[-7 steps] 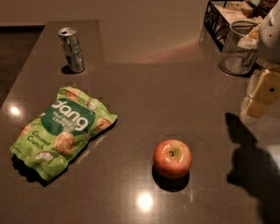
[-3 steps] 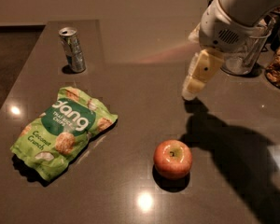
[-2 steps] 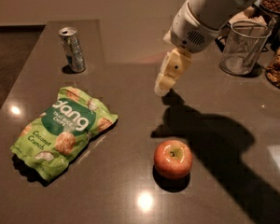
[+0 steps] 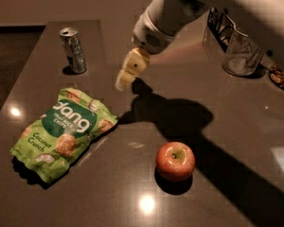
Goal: Move redbull can near green rice chip bag
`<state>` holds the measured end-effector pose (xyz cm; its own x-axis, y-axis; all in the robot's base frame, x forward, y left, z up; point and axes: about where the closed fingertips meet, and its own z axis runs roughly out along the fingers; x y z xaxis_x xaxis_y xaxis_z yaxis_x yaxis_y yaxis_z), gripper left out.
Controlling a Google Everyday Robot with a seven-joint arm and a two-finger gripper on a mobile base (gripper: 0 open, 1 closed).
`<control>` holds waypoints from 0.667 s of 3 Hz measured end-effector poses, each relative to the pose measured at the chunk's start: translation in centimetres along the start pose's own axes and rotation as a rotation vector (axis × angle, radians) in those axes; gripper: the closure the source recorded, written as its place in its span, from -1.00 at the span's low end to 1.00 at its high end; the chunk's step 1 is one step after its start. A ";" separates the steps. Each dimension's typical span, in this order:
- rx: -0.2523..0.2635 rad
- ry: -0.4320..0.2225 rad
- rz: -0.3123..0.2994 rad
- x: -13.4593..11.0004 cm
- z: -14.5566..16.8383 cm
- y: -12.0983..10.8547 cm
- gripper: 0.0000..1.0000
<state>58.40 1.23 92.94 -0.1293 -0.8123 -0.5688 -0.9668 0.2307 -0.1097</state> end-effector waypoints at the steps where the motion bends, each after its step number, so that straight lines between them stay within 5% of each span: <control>1: -0.005 -0.051 0.014 -2.9 2.6 -0.9 -1.00; 2: 0.003 -0.094 0.027 -6.1 4.8 -2.4 -1.00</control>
Offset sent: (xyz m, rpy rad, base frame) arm 0.0730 0.1131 0.0067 0.1561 -0.0297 -0.0300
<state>62.52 8.19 92.78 -0.1335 -0.7519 -0.6456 -0.9626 0.2534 -0.0961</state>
